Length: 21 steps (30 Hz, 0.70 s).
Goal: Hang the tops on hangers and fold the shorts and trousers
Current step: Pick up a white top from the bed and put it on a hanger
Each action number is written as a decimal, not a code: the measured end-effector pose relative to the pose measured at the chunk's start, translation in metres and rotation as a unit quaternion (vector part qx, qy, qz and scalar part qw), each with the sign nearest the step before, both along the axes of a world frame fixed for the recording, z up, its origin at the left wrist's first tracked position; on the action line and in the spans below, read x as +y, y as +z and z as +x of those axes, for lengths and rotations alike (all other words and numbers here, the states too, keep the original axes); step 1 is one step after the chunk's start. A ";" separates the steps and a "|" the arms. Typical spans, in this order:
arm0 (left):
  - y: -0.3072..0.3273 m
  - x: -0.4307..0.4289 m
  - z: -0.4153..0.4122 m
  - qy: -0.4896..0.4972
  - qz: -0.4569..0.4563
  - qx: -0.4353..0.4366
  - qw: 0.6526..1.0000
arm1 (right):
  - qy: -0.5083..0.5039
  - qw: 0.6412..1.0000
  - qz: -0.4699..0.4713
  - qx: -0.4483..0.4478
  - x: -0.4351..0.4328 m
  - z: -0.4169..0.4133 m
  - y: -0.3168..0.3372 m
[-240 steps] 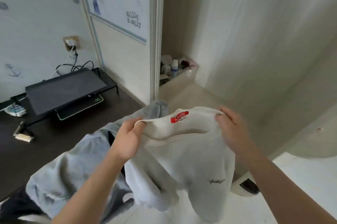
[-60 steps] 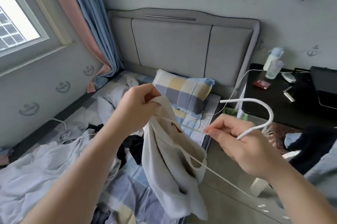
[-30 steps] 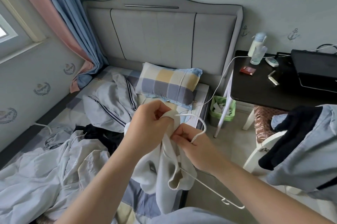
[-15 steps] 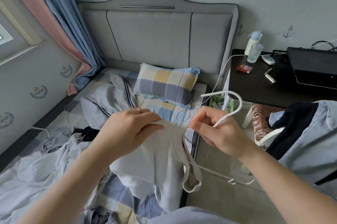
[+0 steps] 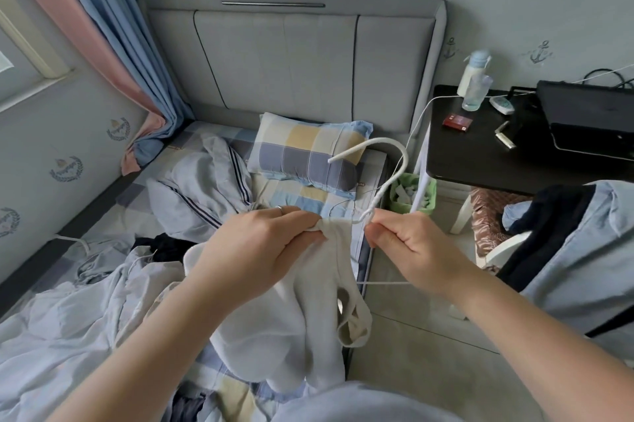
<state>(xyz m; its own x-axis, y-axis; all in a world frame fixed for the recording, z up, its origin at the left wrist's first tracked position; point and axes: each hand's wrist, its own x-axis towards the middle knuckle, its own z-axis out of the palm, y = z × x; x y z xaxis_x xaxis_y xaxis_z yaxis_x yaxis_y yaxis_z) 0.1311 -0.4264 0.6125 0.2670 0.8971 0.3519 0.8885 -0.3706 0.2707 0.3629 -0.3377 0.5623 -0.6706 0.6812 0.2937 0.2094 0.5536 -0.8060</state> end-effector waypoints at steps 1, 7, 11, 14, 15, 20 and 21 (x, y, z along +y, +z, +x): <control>-0.002 0.000 0.003 0.000 0.000 -0.008 1.000 | 0.002 1.000 -0.003 -0.005 0.001 0.000 0.000; -0.021 0.006 0.002 0.049 -0.009 -0.075 0.996 | -0.076 0.992 0.104 -0.002 0.006 -0.003 -0.002; -0.034 0.001 -0.007 0.150 0.018 -0.169 0.974 | -0.193 0.955 0.211 0.083 -0.002 0.004 -0.020; -0.033 -0.002 -0.005 0.203 0.007 -0.237 0.950 | -0.111 0.993 0.029 0.024 -0.016 -0.006 -0.042; -0.033 -0.002 -0.003 0.216 -0.001 -0.252 0.943 | -0.083 0.996 -0.029 -0.015 -0.019 -0.013 -0.050; -0.033 -0.001 0.004 0.229 -0.019 -0.293 0.928 | -0.059 0.995 -0.070 -0.044 -0.015 -0.040 -0.069; -0.034 -0.001 0.005 0.230 -0.022 -0.299 0.926 | -0.070 0.993 -0.084 -0.039 -0.014 -0.044 -0.069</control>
<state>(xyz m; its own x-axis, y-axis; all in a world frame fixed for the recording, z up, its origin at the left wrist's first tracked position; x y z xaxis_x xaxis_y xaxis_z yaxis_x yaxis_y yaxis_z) 0.1364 -0.4275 0.5785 -0.3784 0.8844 0.2734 0.6358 0.0337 0.7711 0.3193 -0.3516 0.4936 -0.5827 0.8041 0.1182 0.3404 0.3735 -0.8629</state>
